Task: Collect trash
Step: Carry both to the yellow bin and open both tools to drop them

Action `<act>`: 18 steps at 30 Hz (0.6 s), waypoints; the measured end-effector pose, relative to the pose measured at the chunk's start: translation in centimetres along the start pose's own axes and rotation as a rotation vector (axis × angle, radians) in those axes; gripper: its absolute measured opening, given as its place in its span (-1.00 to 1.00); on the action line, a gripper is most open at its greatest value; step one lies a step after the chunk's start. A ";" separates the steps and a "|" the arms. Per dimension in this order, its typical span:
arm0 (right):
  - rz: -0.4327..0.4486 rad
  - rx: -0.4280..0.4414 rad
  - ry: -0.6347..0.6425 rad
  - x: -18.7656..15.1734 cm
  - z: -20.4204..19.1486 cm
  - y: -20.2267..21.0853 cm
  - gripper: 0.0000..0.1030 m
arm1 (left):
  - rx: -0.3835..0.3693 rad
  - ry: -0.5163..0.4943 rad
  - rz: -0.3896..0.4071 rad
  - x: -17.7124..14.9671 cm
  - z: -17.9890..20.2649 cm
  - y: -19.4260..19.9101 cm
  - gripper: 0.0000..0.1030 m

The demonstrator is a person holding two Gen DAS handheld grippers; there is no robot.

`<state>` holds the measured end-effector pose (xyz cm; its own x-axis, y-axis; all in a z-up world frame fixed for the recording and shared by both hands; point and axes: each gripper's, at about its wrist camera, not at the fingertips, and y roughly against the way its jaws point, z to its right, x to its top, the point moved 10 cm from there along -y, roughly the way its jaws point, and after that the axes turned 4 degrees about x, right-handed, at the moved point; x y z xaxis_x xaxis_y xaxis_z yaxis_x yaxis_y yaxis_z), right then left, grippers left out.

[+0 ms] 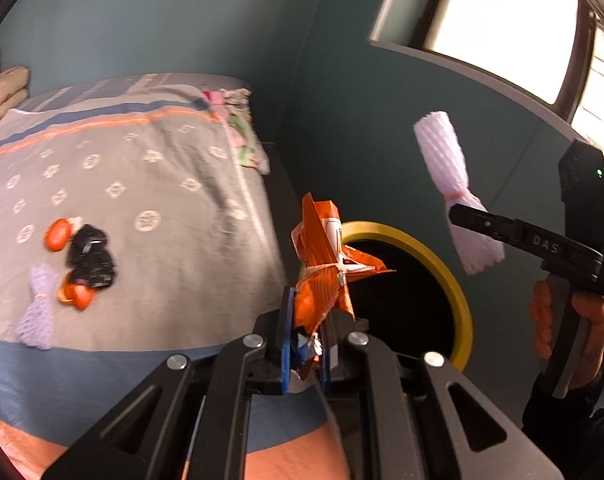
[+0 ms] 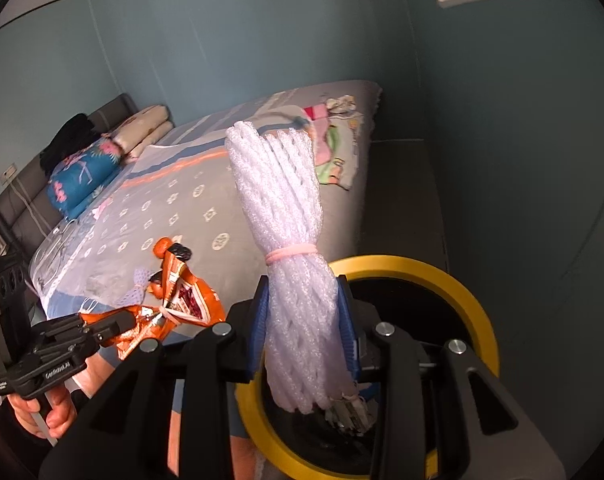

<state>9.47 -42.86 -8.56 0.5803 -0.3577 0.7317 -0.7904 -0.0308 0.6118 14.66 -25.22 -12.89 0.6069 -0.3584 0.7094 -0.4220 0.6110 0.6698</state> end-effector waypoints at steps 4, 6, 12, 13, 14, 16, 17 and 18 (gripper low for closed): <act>-0.012 -0.022 -0.034 -0.7 2.1 0.3 -0.38 | -0.030 -0.042 -0.033 -0.6 2.6 -1.7 -0.82; -0.015 -0.024 -0.044 -1.1 2.7 0.3 -0.38 | -0.044 -0.054 -0.054 -0.8 3.7 -2.6 -0.82; -0.039 -0.013 -0.092 -2.1 4.8 -0.5 -0.35 | -0.077 -0.101 -0.101 -1.8 6.7 -4.7 -0.81; -0.039 -0.011 -0.098 -2.3 5.1 -0.6 -0.33 | -0.084 -0.102 -0.104 -1.8 7.0 -4.9 -0.81; -0.039 -0.016 -0.099 -2.4 5.4 -0.7 -0.33 | -0.092 -0.099 -0.107 -1.9 7.2 -5.0 -0.77; -0.037 -0.019 -0.102 -2.4 5.6 -0.8 -0.33 | -0.107 -0.096 -0.107 -2.1 7.6 -5.0 -0.75; -0.035 -0.021 -0.108 -2.5 5.7 -0.9 -0.32 | -0.111 -0.097 -0.104 -2.1 7.6 -4.9 -0.69; -0.033 -0.023 -0.113 -2.5 5.9 -0.9 -0.28 | -0.113 -0.098 -0.104 -2.2 7.6 -4.9 -0.61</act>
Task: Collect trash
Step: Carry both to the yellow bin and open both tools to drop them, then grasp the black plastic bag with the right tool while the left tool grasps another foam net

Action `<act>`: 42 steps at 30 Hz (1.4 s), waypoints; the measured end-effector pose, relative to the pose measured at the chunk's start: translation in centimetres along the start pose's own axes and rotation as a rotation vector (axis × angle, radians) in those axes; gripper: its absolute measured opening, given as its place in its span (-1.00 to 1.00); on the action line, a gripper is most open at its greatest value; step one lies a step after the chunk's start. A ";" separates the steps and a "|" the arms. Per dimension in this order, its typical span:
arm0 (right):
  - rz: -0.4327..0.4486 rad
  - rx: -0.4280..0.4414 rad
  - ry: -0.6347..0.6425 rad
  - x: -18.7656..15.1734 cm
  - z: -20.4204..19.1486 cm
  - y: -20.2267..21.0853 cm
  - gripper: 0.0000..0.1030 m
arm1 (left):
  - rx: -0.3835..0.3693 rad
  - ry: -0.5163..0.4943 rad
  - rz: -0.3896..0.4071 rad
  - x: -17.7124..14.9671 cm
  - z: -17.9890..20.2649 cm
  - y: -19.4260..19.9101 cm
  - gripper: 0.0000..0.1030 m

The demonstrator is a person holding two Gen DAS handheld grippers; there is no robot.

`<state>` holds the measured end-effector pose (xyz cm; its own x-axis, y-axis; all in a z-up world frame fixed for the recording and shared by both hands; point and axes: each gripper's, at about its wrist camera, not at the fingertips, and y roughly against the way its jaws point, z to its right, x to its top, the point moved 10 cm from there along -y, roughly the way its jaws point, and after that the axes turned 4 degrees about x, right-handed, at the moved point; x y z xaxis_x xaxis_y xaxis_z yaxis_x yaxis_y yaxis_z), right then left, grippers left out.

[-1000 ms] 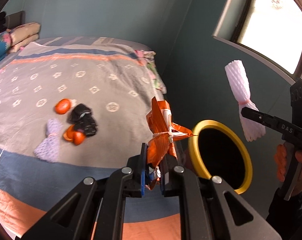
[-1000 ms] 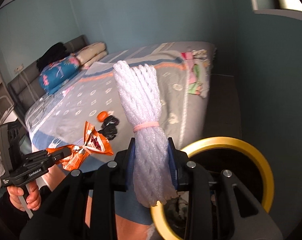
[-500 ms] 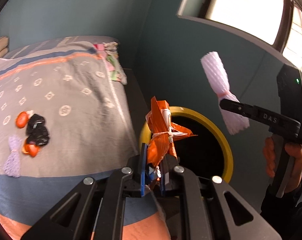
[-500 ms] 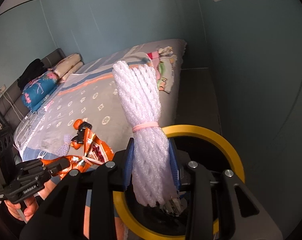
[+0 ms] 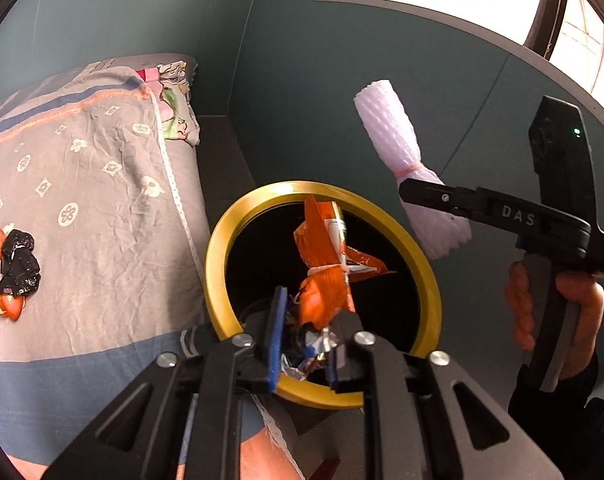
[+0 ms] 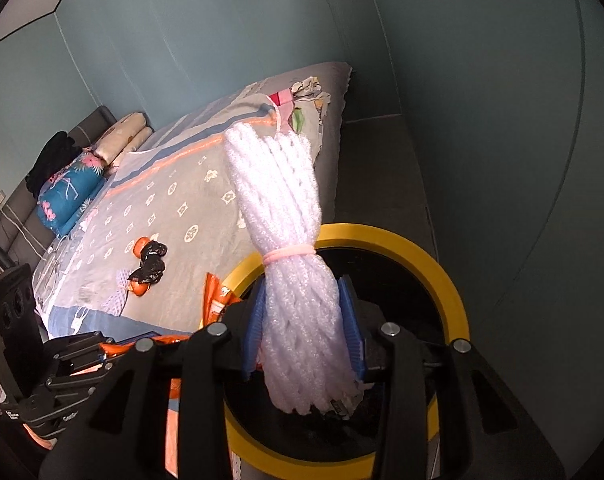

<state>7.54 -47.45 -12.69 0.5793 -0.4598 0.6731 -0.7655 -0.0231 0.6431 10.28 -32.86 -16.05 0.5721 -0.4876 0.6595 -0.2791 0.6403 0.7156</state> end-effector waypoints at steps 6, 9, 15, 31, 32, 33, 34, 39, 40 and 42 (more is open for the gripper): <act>0.035 -0.011 -0.030 0.4 0.9 0.8 0.02 | -0.012 0.053 0.000 -0.2 -0.8 0.4 -0.08; 0.055 -0.024 -0.027 0.9 0.9 1.2 0.12 | 0.010 0.064 0.025 0.2 -1.6 1.2 0.24; 0.092 -0.031 0.003 1.7 0.0 1.4 0.34 | 0.089 0.091 0.086 0.7 -4.6 3.2 0.56; -0.023 0.105 0.126 1.4 -9.7 -5.8 0.42 | 0.305 0.266 0.178 -0.8 -17.4 8.5 0.72; -0.034 0.119 0.138 1.4 -10.7 -6.5 0.42 | 0.314 0.278 0.182 -1.1 -18.2 8.8 0.72; -0.044 0.129 0.147 1.3 -11.5 -7.0 0.42 | 0.327 0.291 0.185 -1.4 -19.0 9.2 0.73; -0.051 0.135 0.153 1.2 -12.0 -7.3 0.43 | 0.342 0.301 0.188 -1.7 -19.8 9.5 0.73; -0.106 0.183 0.199 1.0 -16.5 -10.7 0.43 | 0.420 0.366 0.194 -3.3 -24.8 10.9 0.73; -0.113 0.189 0.207 1.0 -17.3 -11.3 0.43 | 0.434 0.383 0.196 -3.7 -25.9 11.2 0.73; -0.138 0.201 0.228 0.8 -19.2 -12.9 0.43 | 0.460 0.414 0.197 -4.4 -27.8 11.7 0.73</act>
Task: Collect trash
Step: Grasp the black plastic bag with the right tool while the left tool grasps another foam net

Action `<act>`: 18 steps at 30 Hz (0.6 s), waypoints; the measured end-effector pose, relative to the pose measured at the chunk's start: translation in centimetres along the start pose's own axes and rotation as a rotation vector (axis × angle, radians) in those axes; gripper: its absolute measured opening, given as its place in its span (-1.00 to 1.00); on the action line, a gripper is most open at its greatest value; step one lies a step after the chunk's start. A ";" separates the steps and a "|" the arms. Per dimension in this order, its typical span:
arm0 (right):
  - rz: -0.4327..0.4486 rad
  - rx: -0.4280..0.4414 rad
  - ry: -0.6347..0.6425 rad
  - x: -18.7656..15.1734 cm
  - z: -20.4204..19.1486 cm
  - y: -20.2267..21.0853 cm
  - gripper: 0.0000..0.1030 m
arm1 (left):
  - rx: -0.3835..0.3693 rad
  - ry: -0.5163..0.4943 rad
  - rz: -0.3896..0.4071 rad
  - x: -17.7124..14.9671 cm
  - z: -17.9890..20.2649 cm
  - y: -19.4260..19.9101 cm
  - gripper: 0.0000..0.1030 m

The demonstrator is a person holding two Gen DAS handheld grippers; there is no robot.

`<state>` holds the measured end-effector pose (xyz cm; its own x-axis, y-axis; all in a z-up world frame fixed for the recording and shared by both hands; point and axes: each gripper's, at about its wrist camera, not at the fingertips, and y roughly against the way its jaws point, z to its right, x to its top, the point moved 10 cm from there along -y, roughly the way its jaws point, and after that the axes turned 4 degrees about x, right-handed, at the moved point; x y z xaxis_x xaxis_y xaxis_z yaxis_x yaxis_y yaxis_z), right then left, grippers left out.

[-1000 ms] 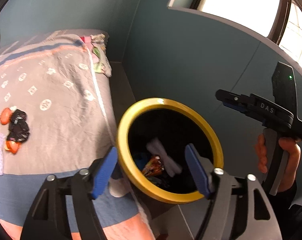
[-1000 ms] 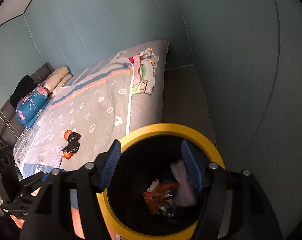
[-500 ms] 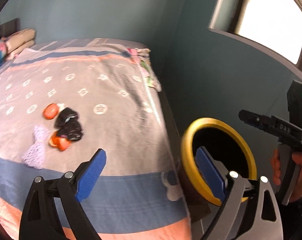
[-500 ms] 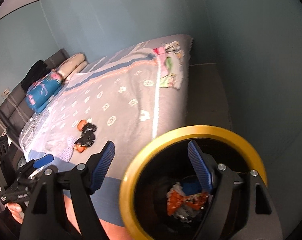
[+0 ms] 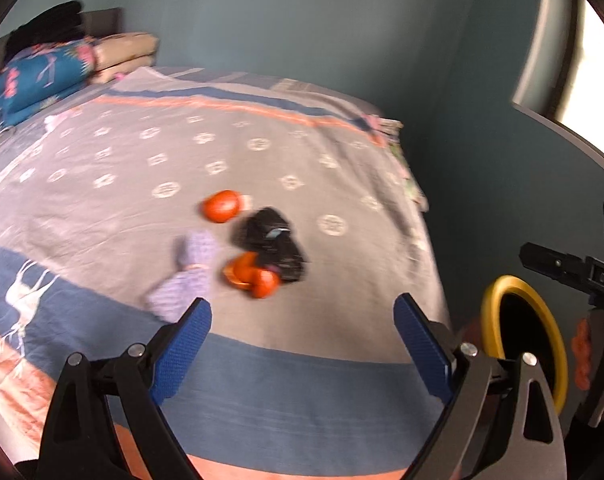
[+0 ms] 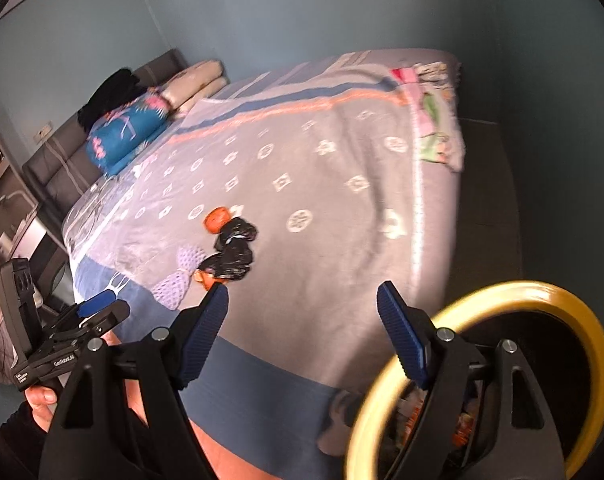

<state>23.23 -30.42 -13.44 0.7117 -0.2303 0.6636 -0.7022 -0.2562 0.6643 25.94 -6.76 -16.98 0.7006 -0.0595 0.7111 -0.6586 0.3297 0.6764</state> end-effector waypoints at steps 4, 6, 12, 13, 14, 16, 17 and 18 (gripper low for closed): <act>-0.054 0.022 0.027 0.8 -2.9 -4.4 0.43 | 0.046 0.045 -0.011 0.1 -3.6 -1.0 0.73; -0.082 0.032 0.033 1.0 -3.8 -6.2 0.43 | 0.070 0.052 -0.018 0.1 -5.3 -1.7 0.73; -0.181 0.042 0.076 1.7 -6.9 -13.0 0.43 | 0.117 0.071 -0.052 -0.1 -8.9 -4.0 0.73; -0.193 0.041 0.085 1.7 -7.3 -14.0 0.43 | 0.120 0.077 -0.059 -0.2 -9.5 -4.5 0.73; -0.219 0.038 0.098 1.8 -7.9 -15.8 0.43 | 0.124 0.083 -0.065 -0.2 -10.0 -4.8 0.73; -0.260 0.036 0.099 1.9 -8.5 -18.0 0.43 | 0.127 0.093 -0.081 -0.3 -10.7 -5.8 0.73; -0.272 0.040 0.099 1.9 -8.7 -18.7 0.43 | 0.130 0.095 -0.091 -0.3 -11.1 -6.2 0.73; -0.295 0.044 0.099 1.8 -9.0 -19.8 0.43 | 0.134 0.094 -0.097 -0.4 -11.3 -6.6 0.73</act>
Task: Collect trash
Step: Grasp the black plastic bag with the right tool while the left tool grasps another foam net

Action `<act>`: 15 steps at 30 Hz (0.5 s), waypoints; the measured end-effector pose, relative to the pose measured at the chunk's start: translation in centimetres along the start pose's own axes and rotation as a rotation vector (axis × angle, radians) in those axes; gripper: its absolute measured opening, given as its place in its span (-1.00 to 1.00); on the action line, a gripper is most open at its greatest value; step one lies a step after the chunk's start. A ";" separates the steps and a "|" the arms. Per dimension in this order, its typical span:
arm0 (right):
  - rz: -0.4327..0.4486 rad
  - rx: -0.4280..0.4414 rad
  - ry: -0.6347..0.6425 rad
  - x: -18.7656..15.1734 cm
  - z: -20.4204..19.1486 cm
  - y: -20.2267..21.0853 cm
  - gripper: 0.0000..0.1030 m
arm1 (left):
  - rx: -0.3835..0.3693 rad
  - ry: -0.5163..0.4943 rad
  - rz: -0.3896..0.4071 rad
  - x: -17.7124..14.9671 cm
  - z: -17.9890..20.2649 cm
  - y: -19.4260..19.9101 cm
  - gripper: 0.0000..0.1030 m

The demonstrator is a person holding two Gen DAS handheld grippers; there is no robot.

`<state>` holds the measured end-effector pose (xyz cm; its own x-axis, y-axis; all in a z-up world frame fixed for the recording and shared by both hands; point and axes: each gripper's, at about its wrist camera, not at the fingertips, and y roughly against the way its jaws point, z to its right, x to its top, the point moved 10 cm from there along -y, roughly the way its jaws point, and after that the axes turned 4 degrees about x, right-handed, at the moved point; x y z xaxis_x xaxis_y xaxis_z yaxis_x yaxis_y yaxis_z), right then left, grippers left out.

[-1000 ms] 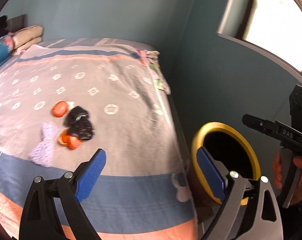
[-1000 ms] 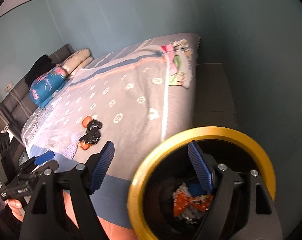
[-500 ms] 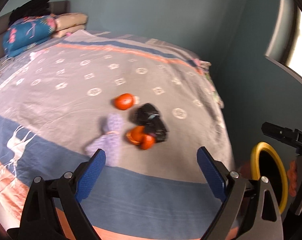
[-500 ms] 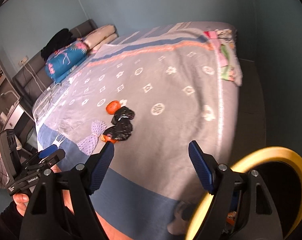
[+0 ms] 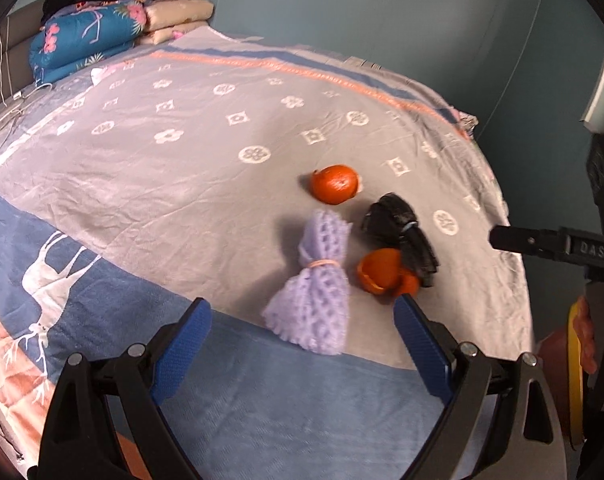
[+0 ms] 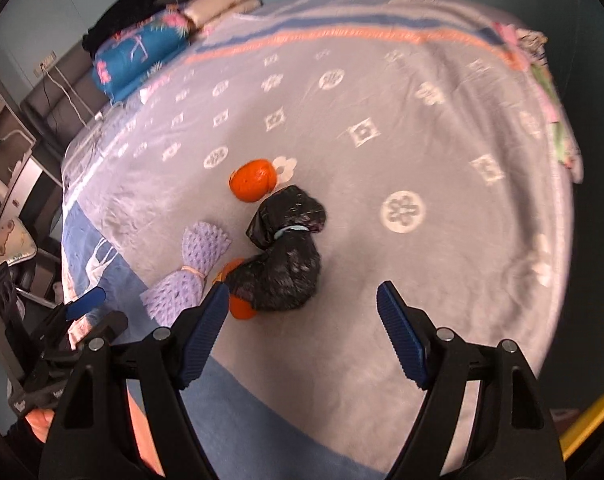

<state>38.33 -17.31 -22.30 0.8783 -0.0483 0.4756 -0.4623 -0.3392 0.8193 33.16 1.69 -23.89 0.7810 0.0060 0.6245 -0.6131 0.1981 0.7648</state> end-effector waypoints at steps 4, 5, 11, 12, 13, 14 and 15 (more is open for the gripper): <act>-0.072 -0.007 0.009 0.9 -0.7 -3.4 0.43 | 0.005 0.006 -0.031 0.0 -0.5 -1.8 0.73; -0.087 -0.008 0.012 1.2 -0.9 -4.2 0.43 | 0.003 0.008 -0.038 -0.1 -0.4 -2.2 0.73; -0.138 -0.040 0.023 2.5 -1.5 -7.9 0.42 | -0.005 0.010 -0.062 0.2 0.1 -4.3 0.73; -0.146 -0.060 0.027 2.5 -1.3 -8.3 0.42 | -0.008 0.017 -0.068 0.3 0.2 -4.6 0.73; -0.152 -0.083 0.032 2.6 -1.2 -8.5 0.39 | -0.014 0.024 -0.074 0.3 0.2 -5.0 0.73; -0.155 -0.097 0.035 2.7 -1.1 -8.9 0.36 | -0.016 0.026 -0.078 0.3 0.3 -5.3 0.73; -0.164 -0.095 0.026 2.6 -1.0 -9.4 0.35 | -0.016 0.028 -0.083 0.3 0.4 -5.5 0.72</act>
<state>44.88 -13.27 -28.43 0.9398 0.0252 0.3407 -0.3241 -0.2503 0.9123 36.76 0.19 -27.86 0.8319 0.0159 0.5547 -0.5446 0.2150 0.8107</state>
